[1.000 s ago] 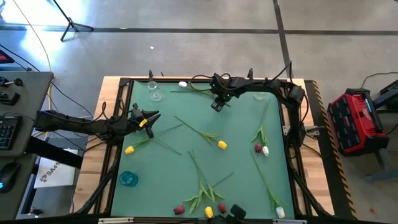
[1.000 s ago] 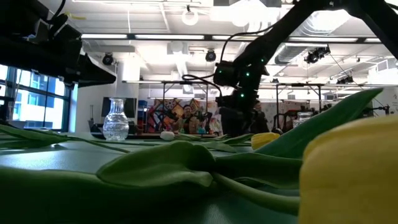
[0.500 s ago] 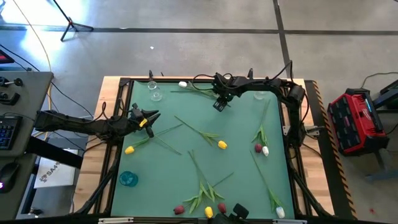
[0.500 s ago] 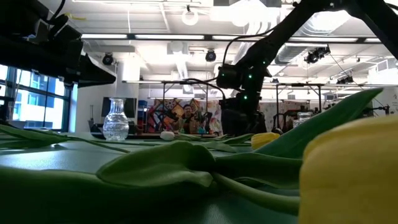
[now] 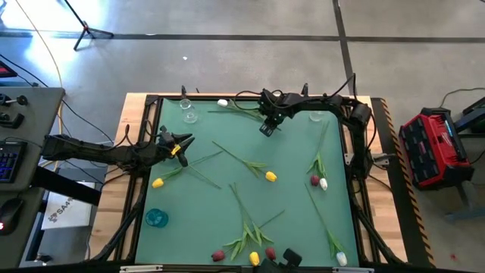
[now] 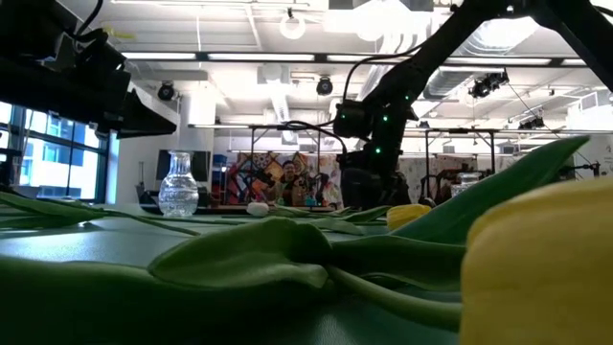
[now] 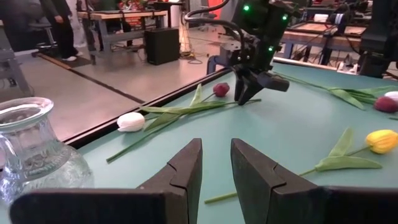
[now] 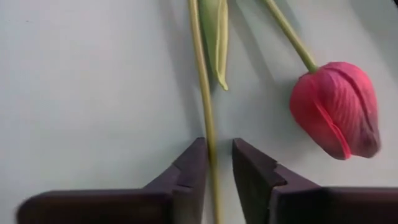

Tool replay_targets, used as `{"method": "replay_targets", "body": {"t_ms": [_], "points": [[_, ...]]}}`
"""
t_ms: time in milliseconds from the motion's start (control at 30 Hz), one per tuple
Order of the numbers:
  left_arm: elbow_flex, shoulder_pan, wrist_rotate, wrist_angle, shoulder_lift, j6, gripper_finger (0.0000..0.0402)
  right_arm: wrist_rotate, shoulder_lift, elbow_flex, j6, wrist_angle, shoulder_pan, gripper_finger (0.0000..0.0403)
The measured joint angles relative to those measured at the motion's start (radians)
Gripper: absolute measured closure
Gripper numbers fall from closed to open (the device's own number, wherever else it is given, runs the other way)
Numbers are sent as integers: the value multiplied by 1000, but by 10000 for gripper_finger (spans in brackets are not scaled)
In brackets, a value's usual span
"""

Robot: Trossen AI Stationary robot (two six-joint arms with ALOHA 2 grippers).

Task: Sort flowers into vase by color
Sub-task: Put the white flower into the left transparent vase

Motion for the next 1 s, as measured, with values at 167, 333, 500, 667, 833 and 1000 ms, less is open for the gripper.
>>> {"method": "replay_targets", "body": {"t_ms": [167,333,500,667,833,1000], "points": [[0,0,-37,0,0,2,328,-14,8,-1,-25,5,1,396],[0,0,-85,1,0,2,328,-19,6,-2,-18,15,1,394],[0,18,-121,2,0,1,328,-55,-7,-5,8,62,12,400],[0,39,-119,2,0,-29,328,-44,-53,-10,9,92,42,402],[0,46,-118,9,0,-84,328,-42,-138,-7,27,98,86,402],[0,46,-82,20,0,-157,328,-33,-216,-7,29,137,138,403]]}}
